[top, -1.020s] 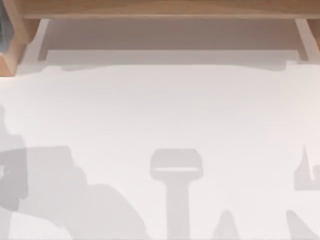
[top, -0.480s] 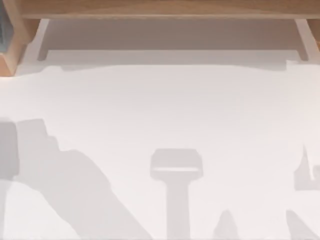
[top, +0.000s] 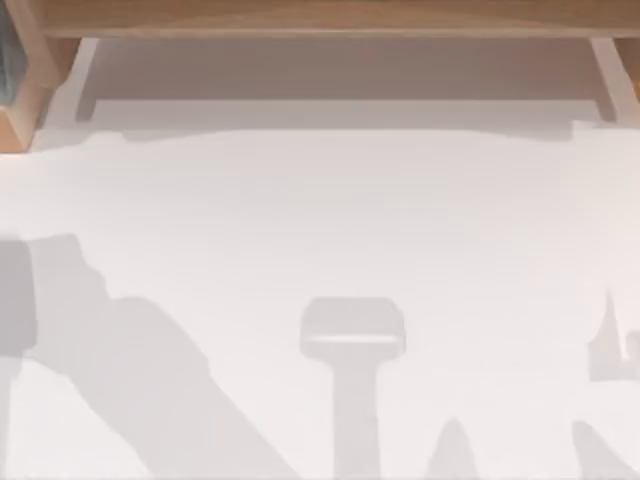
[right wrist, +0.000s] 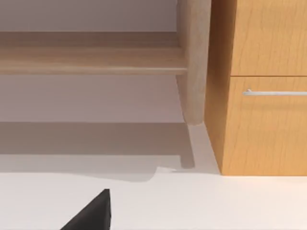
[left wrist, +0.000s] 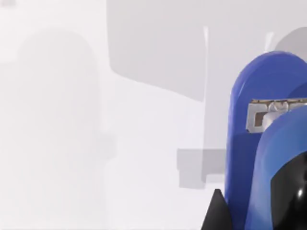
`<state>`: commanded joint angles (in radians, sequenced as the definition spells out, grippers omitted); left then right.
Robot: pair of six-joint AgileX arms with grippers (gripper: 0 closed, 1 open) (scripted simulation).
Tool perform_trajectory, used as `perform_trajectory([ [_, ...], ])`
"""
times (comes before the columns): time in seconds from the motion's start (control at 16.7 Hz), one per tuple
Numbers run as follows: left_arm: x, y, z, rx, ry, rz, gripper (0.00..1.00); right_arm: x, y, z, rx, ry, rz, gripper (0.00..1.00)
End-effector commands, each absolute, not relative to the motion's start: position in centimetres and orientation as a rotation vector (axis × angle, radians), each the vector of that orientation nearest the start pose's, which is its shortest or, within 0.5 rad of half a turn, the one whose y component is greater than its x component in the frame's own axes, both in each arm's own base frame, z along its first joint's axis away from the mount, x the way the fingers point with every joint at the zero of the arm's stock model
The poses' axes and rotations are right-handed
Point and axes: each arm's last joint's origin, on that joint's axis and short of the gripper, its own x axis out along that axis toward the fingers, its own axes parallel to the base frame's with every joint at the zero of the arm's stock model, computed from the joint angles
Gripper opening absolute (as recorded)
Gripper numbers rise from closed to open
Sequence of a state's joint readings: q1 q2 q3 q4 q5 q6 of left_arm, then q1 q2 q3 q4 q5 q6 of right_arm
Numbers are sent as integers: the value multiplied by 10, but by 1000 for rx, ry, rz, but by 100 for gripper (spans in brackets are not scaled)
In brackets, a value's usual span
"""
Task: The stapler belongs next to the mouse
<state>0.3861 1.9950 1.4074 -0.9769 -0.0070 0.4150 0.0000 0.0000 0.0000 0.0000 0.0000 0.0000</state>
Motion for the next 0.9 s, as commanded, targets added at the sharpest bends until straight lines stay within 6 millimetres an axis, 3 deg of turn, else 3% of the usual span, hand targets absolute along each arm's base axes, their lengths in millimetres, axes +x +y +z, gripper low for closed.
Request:
perform_trajectory([
  [0.6, 337, 139, 144, 31, 1660, -29, 0, 106, -1, 160, 0, 0, 0, 100],
  [0.9, 338, 137, 147, 32, 1602, -27, 0, 106, -1, 160, 0, 0, 0, 100],
])
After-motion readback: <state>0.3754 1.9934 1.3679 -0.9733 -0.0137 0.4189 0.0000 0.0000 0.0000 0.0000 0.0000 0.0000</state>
